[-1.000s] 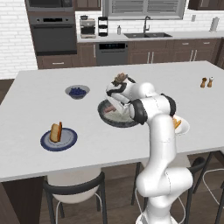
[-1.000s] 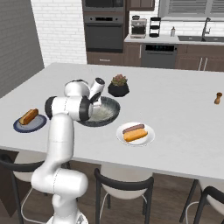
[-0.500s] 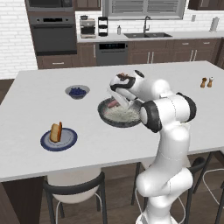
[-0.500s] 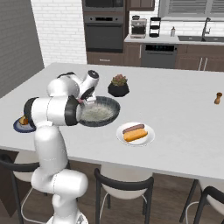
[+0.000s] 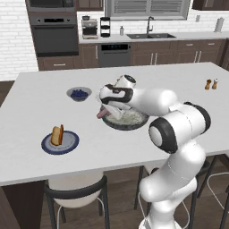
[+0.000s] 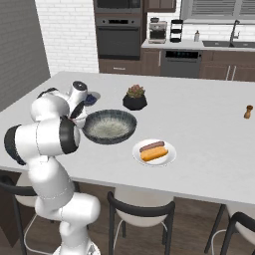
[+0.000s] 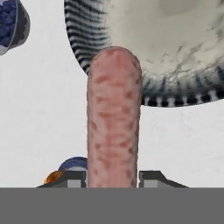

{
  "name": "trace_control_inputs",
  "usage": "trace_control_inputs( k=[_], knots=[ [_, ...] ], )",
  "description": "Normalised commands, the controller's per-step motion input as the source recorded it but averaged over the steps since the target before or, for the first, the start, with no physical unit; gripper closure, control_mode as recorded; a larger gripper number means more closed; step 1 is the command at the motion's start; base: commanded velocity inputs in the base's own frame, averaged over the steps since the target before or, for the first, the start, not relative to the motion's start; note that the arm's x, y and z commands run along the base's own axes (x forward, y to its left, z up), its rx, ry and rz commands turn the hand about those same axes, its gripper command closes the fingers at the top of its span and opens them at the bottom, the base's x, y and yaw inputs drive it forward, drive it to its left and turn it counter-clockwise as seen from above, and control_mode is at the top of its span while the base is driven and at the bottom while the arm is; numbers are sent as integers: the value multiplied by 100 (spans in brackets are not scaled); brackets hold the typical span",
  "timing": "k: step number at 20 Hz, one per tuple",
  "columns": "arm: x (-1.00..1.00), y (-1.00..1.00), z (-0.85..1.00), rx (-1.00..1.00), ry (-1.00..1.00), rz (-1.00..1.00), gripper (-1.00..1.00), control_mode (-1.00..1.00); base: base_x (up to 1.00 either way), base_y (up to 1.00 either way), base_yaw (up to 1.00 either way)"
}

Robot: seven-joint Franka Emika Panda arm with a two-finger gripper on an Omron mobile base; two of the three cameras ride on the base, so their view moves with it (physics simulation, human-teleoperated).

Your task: Place one bun and one sausage from the bowl on each plate.

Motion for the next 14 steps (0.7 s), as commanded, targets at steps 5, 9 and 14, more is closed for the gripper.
trace_control_inputs(
  k=[5,9,14],
  knots=[
    [-36,95,3,-12,8,11,100,-100,0,0,0],
    [-1,83,-8,-20,13,13,100,-100,0,0,0],
    [0,66,-16,-13,11,16,100,-100,0,0,0]
  ],
)
